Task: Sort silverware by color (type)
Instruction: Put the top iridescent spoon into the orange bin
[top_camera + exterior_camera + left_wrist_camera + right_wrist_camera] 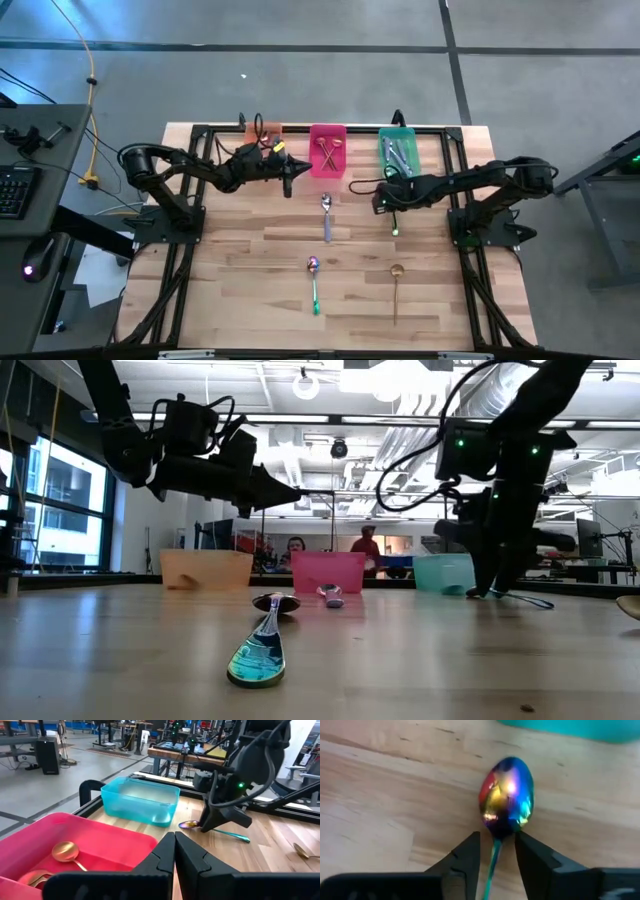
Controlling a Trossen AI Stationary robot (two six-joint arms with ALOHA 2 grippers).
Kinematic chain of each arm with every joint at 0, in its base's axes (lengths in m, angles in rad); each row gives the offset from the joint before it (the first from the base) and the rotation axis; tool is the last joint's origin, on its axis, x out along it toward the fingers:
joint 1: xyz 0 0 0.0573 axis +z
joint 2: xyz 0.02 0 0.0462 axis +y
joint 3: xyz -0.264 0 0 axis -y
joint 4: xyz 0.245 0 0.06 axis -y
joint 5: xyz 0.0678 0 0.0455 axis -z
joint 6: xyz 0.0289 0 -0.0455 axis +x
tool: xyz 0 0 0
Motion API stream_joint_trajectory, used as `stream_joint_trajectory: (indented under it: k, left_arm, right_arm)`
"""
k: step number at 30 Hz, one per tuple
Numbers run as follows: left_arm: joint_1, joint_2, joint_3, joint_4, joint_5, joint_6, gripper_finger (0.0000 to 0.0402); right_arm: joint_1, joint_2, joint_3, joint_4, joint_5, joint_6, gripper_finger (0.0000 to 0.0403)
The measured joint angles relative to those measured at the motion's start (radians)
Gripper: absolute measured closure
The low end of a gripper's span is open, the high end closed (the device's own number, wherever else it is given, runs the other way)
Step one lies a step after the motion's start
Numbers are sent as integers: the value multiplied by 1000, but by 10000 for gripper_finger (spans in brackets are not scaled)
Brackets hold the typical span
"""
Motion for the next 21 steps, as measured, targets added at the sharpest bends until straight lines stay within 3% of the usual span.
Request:
stream_joint_trajectory:
  k: [9, 21]
  left_arm:
    - [3, 0, 0, 0, 5, -61, 401]
    - [10, 0, 0, 0, 124, -173, 401]
  right_arm:
    - [-13, 0, -13, 88, 7, -129, 397]
    - [13, -55, -13, 560, -17, -510, 402]
